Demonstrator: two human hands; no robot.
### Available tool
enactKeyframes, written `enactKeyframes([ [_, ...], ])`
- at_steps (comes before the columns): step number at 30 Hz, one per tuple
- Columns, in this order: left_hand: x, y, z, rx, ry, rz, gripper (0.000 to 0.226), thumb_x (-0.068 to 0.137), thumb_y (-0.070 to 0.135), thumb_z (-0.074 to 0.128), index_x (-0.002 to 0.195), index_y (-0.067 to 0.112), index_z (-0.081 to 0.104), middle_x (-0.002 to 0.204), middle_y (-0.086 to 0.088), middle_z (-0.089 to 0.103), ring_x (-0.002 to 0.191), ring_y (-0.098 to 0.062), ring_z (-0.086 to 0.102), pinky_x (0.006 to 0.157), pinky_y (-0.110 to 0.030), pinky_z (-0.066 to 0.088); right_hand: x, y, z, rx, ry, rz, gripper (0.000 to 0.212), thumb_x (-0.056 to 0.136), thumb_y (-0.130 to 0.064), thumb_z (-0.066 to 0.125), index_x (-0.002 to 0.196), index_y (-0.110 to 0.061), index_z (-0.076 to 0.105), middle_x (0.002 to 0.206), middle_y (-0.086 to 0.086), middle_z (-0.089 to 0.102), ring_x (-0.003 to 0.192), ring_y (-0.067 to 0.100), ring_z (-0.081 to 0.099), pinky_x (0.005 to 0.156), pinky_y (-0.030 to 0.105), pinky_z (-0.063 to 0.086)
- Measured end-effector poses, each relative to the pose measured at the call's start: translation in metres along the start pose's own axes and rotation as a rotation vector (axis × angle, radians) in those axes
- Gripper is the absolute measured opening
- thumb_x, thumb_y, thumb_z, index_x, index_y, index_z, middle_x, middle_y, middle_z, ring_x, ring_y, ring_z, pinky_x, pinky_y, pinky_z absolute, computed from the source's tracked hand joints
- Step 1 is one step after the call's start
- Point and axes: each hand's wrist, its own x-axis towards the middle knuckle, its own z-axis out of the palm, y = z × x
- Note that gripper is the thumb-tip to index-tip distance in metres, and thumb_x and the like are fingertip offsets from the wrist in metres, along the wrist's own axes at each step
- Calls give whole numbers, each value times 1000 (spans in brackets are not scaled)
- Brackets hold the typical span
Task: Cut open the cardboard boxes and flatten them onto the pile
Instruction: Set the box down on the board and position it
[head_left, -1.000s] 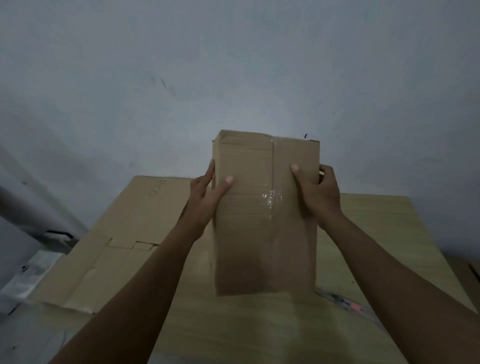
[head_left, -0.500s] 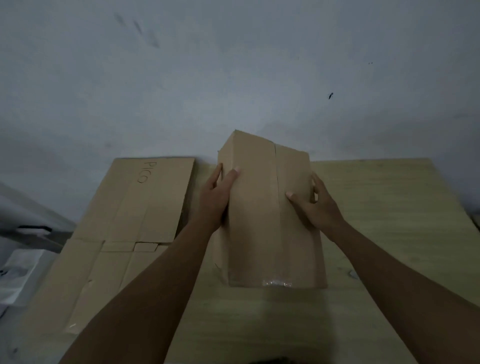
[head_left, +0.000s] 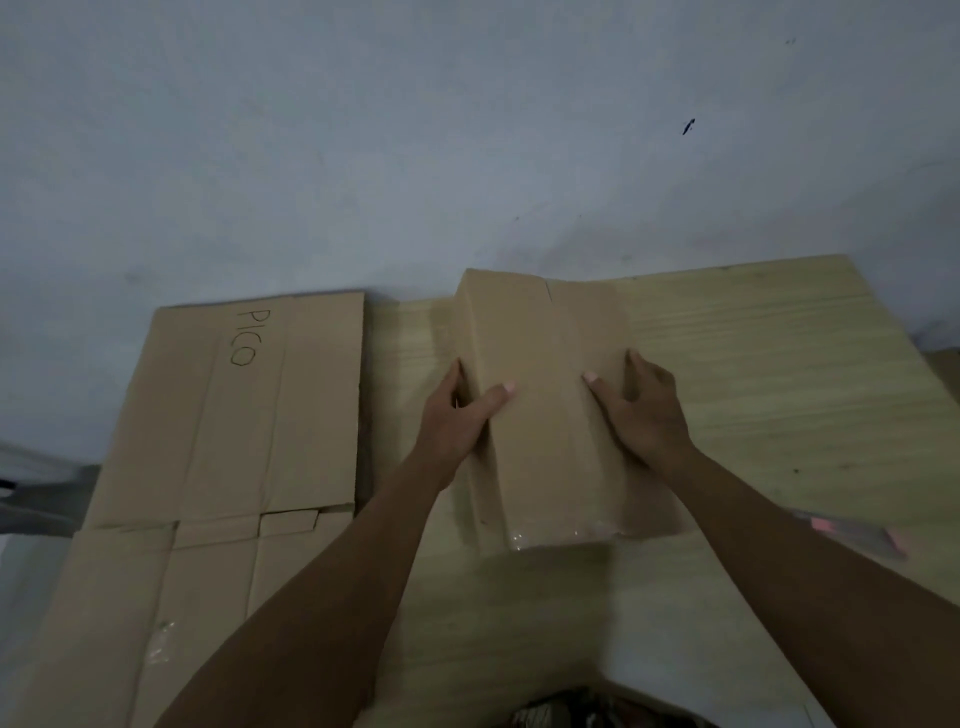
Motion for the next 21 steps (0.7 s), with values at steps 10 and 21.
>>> enactKeyframes([
  [10, -2, -26, 12, 648, 232, 262, 56, 104, 33, 53, 157, 22, 36, 162, -9, 31, 141, -28, 41, 108, -35, 42, -15, 4, 5, -251, -57, -12, 87, 85, -81, 46, 156, -48, 10, 158, 3, 30, 136, 33, 47, 109, 50, 38],
  [21, -47, -45, 56, 1204, 47, 640, 71, 88, 65, 42, 139, 18, 59, 155, -11, 44, 148, -32, 33, 119, -62, 18, -50, 52, -17, -72, -131, -174, 83, 91, -56, 63, 160, -33, 24, 156, 5, 37, 141, 23, 42, 115, 36, 36],
])
